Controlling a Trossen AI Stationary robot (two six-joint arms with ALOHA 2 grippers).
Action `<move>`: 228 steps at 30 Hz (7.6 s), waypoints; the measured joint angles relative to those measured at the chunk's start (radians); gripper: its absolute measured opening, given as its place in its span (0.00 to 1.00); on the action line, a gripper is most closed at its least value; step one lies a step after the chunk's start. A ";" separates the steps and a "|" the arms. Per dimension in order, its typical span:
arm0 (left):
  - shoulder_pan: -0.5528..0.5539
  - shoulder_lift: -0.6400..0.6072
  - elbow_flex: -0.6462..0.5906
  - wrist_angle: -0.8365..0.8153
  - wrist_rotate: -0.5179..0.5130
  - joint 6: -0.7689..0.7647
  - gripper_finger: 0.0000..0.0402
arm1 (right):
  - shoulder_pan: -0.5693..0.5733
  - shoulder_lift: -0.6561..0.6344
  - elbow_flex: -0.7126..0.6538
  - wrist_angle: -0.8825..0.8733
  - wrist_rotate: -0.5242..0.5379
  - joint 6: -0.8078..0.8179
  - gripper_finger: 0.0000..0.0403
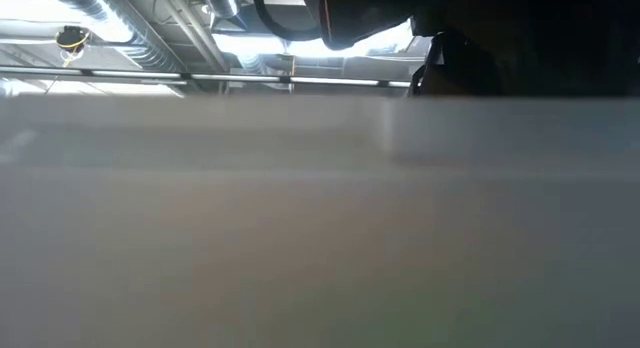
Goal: Pack school essentials
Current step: Put the dark blue pencil into the orange supply box
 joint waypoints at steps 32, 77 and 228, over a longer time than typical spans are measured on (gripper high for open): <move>0.079 -0.008 0.000 -0.149 -0.026 -0.220 0.00 | -0.358 -0.180 0.326 -0.284 0.290 -0.115 0.22; 0.547 -0.007 0.000 -0.148 -0.103 -0.131 0.00 | -0.766 -0.022 0.323 0.044 0.128 -1.011 0.38; 0.600 -0.007 0.000 -0.240 -0.154 -0.135 0.00 | -0.874 0.224 0.385 0.084 0.085 -1.067 0.35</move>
